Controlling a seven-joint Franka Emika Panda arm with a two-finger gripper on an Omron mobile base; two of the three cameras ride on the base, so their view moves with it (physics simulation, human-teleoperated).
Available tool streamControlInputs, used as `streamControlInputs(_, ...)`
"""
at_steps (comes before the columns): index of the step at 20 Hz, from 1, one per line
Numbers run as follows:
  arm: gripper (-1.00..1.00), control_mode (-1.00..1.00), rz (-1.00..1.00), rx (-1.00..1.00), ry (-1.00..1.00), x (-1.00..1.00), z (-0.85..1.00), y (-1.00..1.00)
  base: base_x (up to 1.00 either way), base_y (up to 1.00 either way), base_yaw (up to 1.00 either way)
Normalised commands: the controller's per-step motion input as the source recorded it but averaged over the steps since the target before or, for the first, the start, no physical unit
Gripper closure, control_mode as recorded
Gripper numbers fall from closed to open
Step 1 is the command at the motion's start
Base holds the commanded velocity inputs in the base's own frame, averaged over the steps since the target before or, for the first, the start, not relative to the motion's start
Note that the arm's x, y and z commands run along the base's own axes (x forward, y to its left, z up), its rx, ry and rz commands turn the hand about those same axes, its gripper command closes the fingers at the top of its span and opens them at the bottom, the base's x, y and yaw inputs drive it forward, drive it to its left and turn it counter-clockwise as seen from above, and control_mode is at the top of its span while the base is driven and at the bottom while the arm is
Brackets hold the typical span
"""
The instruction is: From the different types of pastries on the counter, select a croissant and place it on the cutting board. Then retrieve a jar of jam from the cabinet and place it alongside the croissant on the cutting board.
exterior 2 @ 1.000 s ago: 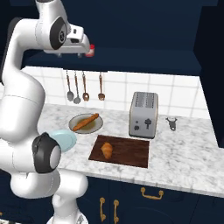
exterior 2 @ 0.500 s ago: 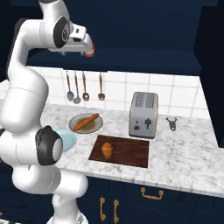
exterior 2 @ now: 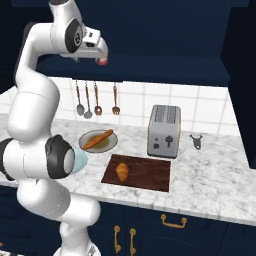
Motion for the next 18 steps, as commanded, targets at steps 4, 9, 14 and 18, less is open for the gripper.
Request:
streamControlInputs(4,-1.0,-1.0,0.0,0.0,0.0,0.32,-0.06,-0.01,0.0,0.0,0.0)
streamControlInputs(9,-1.0,-1.0,0.0,0.0,0.0,0.29,-0.01,-0.01,0.0,0.0,0.0)
streamControlInputs(14,-1.0,-1.0,0.0,0.0,0.0,0.31,-0.01,-0.01,0.0,0.0,0.0)
streamControlInputs(18,-1.0,-1.0,0.0,0.0,0.0,0.27,-0.04,0.0,0.0,0.0,0.0)
